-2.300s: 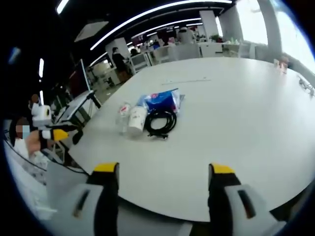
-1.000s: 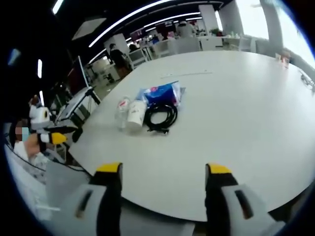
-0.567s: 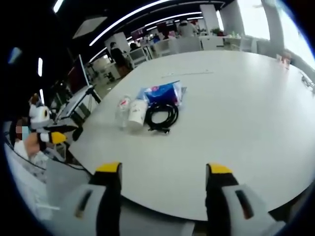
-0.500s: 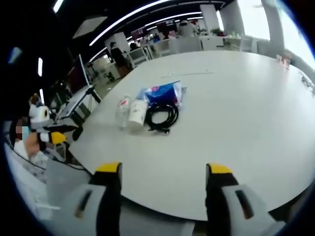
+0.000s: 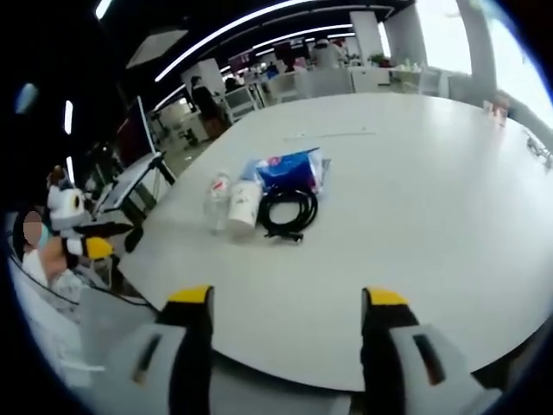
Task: Arrange the tabletop items into an orderly group along one side of the table until the central work area is clear of visible clutter.
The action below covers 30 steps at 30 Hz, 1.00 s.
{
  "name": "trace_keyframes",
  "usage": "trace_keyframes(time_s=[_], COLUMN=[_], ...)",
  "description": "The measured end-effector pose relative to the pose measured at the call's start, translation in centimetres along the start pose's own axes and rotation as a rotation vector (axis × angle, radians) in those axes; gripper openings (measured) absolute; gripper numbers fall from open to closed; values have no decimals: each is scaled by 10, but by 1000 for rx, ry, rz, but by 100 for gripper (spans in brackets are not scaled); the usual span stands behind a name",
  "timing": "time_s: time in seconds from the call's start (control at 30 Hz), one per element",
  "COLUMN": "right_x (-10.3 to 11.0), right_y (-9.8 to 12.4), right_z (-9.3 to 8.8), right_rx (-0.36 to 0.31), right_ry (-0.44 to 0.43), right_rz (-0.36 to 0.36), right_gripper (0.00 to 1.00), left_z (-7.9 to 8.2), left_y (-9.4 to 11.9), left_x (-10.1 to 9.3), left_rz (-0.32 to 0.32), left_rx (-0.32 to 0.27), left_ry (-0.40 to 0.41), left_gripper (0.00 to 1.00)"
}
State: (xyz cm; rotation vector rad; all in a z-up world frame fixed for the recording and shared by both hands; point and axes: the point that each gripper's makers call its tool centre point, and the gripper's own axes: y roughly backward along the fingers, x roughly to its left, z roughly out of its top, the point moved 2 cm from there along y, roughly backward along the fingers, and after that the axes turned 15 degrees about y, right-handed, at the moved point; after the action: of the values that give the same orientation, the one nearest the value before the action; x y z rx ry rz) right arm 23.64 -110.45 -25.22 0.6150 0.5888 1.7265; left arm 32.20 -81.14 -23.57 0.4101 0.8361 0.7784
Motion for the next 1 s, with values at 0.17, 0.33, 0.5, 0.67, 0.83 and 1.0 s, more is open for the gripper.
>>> trace_keyframes(time_s=[0.17, 0.33, 0.5, 0.67, 0.83, 1.0], right_x=[-3, -8, -11, -8, -6, -6], right_y=[2, 2, -10, -19, -29, -39], right_z=[3, 9, 17, 26, 31, 34], right_rx=[4, 3, 13, 8, 16, 28], right_ry=[1, 7, 32, 62, 84, 106], right_rz=[-13, -7, 24, 53, 82, 107], right_gripper=[68, 68, 68, 68, 68, 67], left_z=[3, 5, 7, 8, 6, 7], left_y=[6, 12, 22, 22, 24, 23], left_x=[-3, -2, -6, -4, -6, -5], left_rz=[-7, 16, 27, 47, 57, 68], left_rx=[-6, -28, -67, -83, -89, -99], left_ry=[-5, 4, 16, 32, 36, 47], left_gripper=[94, 94, 94, 94, 94, 94])
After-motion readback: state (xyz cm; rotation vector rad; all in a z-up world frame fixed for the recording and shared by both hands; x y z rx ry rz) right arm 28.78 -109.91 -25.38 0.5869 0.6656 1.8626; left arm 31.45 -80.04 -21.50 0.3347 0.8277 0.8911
